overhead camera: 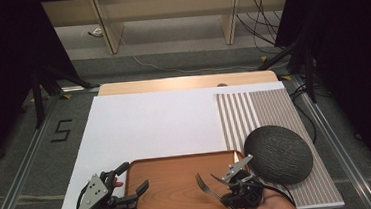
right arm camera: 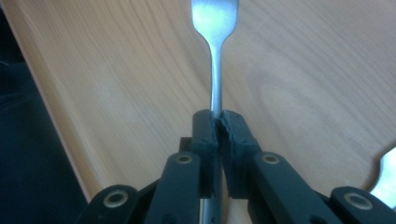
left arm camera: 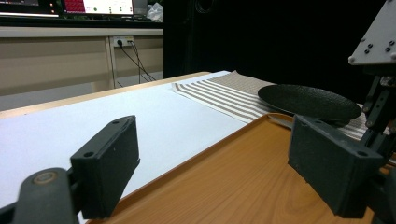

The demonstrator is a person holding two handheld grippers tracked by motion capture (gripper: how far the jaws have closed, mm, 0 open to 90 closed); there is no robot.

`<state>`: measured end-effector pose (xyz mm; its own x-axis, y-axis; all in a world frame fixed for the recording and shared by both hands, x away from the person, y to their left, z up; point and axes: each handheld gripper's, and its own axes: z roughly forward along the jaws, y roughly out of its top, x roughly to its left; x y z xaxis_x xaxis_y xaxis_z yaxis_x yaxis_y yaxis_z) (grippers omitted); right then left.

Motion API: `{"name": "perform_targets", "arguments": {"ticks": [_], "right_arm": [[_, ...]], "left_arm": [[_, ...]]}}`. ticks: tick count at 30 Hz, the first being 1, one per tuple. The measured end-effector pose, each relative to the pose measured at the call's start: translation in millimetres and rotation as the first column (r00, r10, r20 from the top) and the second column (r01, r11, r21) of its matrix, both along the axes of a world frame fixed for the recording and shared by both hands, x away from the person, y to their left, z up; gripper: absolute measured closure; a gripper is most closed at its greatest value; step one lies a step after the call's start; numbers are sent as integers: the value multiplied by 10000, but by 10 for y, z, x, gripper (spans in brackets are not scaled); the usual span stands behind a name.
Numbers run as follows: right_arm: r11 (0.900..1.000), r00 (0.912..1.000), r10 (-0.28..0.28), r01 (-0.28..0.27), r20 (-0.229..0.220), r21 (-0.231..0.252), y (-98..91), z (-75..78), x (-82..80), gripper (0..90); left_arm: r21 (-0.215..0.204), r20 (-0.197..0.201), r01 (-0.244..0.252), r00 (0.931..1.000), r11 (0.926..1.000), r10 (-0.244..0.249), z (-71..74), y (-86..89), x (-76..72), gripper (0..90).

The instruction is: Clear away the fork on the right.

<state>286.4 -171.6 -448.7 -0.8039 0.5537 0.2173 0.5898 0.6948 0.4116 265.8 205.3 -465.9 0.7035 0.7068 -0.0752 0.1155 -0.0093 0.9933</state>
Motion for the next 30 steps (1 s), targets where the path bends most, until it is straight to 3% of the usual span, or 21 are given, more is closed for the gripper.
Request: {"name": "perform_targets", "arguments": {"ticks": [11, 25, 26, 30], "right_arm": [[9928, 9992, 398, -385, 94, -1132, 172, -99, -27, 849], [9914, 9993, 362, -346, 105, -1261, 187, -125, -20, 838], [9919, 9993, 354, -342, 73, -1221, 183, -126, -15, 830], [9951, 9992, 394, -393, -9, -909, 167, -89, -14, 638]], "left_arm": [[11, 35, -3, 10000, 10000, 3, 5, 5, -4, 161], [13, 7, 15, 10000, 10000, -15, 0, 4, -2, 161], [5, 3, 14, 10000, 10000, -14, 0, 4, -2, 161], [10, 4, 13, 10000, 10000, -13, 1, 3, -5, 161]]}}
